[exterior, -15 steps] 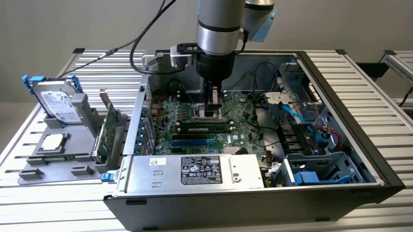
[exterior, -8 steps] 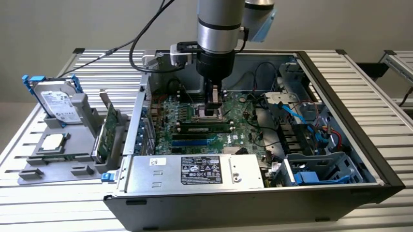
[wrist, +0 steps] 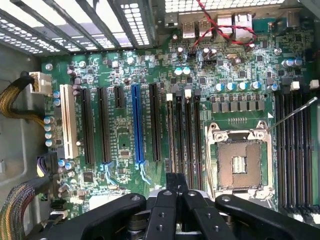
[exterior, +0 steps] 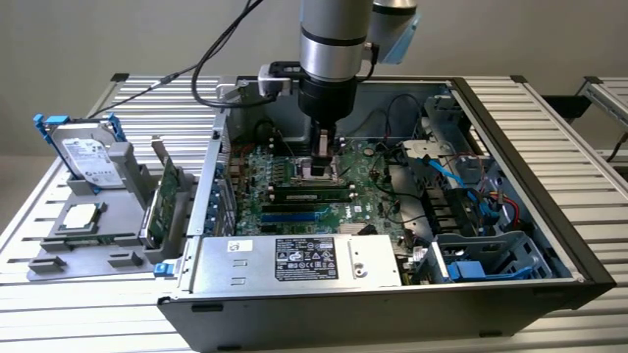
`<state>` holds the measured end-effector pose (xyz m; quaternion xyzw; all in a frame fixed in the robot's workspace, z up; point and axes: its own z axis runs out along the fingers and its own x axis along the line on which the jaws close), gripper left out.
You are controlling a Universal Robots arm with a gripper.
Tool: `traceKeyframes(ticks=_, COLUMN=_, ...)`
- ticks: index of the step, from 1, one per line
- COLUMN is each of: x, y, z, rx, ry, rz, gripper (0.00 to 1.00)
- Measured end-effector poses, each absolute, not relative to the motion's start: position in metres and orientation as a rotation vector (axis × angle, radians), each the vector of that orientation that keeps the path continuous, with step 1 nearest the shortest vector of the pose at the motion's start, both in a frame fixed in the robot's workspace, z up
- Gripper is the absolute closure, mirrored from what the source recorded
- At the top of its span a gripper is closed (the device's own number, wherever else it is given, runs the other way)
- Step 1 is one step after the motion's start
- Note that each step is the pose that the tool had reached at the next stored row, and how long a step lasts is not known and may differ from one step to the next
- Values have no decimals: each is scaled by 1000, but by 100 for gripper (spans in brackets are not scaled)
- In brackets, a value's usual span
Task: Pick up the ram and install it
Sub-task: 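Press down the ram until it locks into place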
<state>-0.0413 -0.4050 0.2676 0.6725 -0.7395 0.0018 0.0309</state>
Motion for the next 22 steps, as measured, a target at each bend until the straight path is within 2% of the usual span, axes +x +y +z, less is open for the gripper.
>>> traceKeyframes(ticks=9, x=-41, y=-405, z=268, rx=1902, ry=-2422, rz=-1, gripper=89)
traceKeyframes(ticks=22, x=-41, y=-405, z=268, rx=1898, ry=-2426, rz=-2, gripper=89)
